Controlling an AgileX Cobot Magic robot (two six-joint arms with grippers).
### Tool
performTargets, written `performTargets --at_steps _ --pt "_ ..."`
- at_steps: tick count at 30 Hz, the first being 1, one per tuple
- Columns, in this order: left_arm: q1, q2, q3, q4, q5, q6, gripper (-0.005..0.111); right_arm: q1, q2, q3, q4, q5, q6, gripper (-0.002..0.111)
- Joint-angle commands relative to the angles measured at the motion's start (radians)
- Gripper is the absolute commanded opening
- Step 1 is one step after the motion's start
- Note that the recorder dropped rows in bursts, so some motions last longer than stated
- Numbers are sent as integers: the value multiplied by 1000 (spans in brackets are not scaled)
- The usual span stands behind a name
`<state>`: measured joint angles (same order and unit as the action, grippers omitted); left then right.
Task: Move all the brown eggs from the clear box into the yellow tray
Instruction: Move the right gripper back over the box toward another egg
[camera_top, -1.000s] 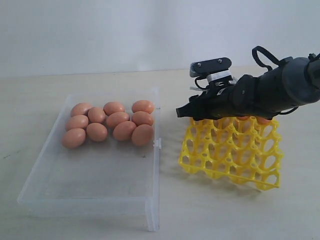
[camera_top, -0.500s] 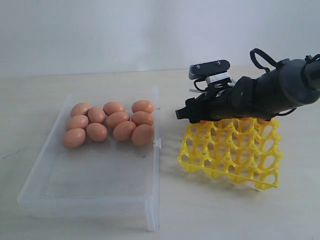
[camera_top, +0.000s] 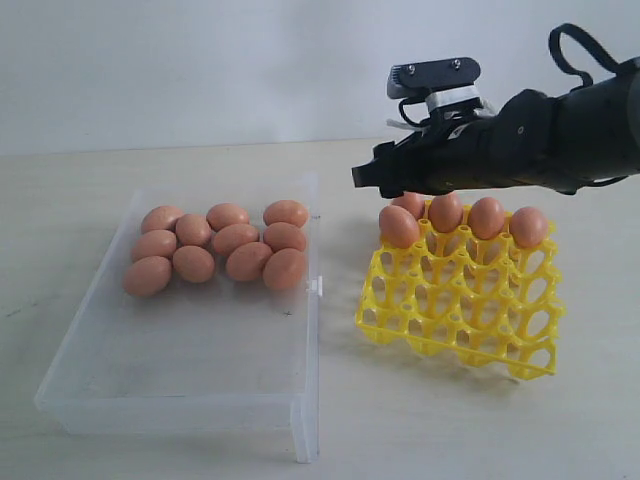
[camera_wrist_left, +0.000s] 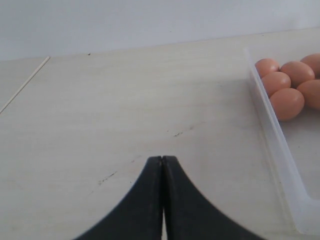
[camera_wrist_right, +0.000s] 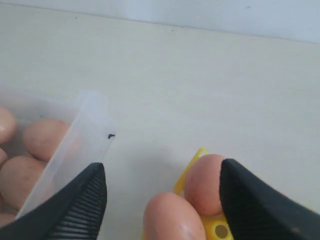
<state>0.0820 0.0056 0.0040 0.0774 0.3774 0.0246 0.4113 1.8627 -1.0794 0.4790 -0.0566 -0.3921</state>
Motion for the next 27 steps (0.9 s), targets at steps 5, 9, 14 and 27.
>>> performTargets --at_steps 5,9,14,27 --pt "-6 -6 -4 -7 -1 -2 0 19 -116 -5 -1 101 26 62" --pt "-6 -6 -4 -7 -1 -2 0 79 -150 -5 -1 115 26 59" --pt "-6 -6 -4 -7 -1 -2 0 203 -150 -5 18 132 17 55" --pt "-6 -6 -4 -7 -1 -2 0 346 116 -367 -109 723 84 50"
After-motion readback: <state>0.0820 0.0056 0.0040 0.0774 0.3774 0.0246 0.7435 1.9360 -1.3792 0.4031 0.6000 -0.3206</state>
